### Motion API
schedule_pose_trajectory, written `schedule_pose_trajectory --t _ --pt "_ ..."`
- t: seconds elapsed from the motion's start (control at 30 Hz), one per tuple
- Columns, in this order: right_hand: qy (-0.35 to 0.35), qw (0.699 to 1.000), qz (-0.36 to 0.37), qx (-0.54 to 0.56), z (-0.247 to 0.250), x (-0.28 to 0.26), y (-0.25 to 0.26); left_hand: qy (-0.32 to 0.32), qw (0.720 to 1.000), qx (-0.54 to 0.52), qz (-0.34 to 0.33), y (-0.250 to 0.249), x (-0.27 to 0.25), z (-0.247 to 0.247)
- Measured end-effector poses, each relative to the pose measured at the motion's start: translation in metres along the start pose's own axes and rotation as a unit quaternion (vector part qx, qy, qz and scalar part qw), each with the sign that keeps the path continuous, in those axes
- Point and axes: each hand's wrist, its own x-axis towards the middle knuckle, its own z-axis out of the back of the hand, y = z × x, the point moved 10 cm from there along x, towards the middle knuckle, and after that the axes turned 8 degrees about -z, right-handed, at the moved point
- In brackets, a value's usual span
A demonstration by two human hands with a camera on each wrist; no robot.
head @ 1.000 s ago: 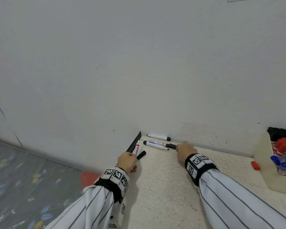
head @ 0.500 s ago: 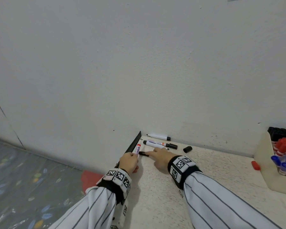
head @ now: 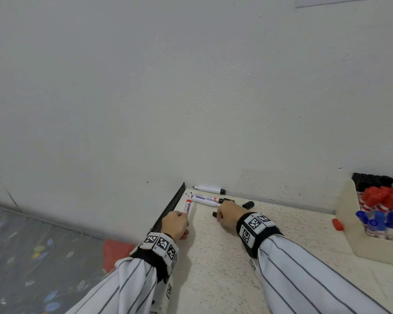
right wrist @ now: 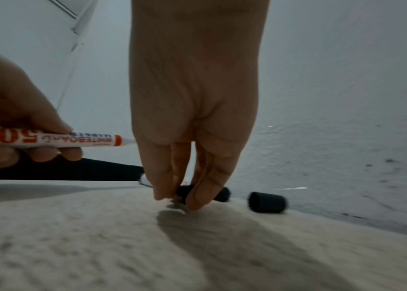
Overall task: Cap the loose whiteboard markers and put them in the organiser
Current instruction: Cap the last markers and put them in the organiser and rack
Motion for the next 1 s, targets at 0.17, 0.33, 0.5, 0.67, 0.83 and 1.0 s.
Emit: schedule_pose_trajectory --t 0.17,0.33,0.5,0.67,0.83,1.0 --pt "-0.03 0.993 -0.118 0.002 0.028 -0.018 -0.089 0.026 1.0 0.01 -0.012 -0.013 -0.001 -0.029" --pt "-0.018 0.979 -0.173 0.107 0.022 -0.034 -0.166 0.064 0.997 0.016 -0.034 -0.027 -0.007 -0.07" --pt "-0.067 0.95 -0.294 0.076 0.03 -0.053 -0.241 0.095 0.994 0.03 -0.046 -0.035 -0.013 -0.101" --pt "-0.025 0.93 -0.366 0.001 0.008 -0.052 -0.283 0.112 0.991 0.05 -0.054 -0.04 -0.018 -0.119" --pt "-0.036 0.929 -0.367 -0.025 0.005 -0.059 -0.278 0.123 0.985 0.091 -0.078 -0.047 -0.019 -0.128" --pt "-0.08 0.933 -0.35 0.03 0.012 -0.067 -0.275 0.144 0.964 0.182 -0.128 -0.052 -0.022 -0.136"
